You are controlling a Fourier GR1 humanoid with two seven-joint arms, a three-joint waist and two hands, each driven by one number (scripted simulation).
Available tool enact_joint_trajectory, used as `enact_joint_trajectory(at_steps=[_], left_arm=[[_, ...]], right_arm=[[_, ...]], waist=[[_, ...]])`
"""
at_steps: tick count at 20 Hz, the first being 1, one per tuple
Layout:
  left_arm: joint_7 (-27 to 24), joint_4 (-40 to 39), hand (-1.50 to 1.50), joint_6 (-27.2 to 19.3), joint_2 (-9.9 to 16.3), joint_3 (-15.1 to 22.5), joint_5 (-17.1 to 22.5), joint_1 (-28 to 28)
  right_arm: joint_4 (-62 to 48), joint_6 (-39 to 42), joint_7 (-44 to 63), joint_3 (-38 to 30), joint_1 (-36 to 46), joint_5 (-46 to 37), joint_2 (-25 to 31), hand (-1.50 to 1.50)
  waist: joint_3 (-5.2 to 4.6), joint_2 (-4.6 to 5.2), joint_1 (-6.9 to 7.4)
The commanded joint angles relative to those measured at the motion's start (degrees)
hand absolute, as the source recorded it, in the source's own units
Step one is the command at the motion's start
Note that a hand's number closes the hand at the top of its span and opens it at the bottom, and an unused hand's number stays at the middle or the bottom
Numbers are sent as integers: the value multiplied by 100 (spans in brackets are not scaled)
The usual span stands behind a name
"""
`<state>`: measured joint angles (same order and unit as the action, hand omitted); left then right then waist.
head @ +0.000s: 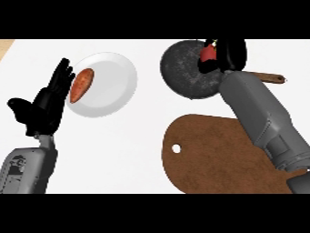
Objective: Pick the bell pepper from the cutting board and place it in the pan
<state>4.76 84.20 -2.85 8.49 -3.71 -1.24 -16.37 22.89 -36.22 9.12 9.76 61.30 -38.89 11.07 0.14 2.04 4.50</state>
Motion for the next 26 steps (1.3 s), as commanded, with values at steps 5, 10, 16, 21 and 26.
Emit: enact_joint_trajectory(at_steps=[5, 10, 16, 21, 26], left_arm=[[-38, 53, 0, 16, -25, 10, 22, -57], [-7, -20, 0, 104, 48, -30, 64, -102], [220, -147, 0, -32, 20, -79, 28, -377], [211, 60, 0, 215, 229, -251, 236, 95], [111, 151, 0, -131, 51, -202, 7, 272]], right_arm=[[-746, 1306, -719, -966, 27, 1131, -132, -150], [-1095, 1633, -1507, -1160, -35, 1265, -10, -150], [-719, 876, -2592, -1760, -91, 1785, -269, -150], [-578, 1529, -3570, -2446, -553, 2529, -10, -150], [17, 3048, -3578, -2493, -960, 2933, 199, -150]], waist=[[15, 79, 191], [7, 43, 127], [8, -12, -59], [0, -108, -189], [-14, -249, -500]])
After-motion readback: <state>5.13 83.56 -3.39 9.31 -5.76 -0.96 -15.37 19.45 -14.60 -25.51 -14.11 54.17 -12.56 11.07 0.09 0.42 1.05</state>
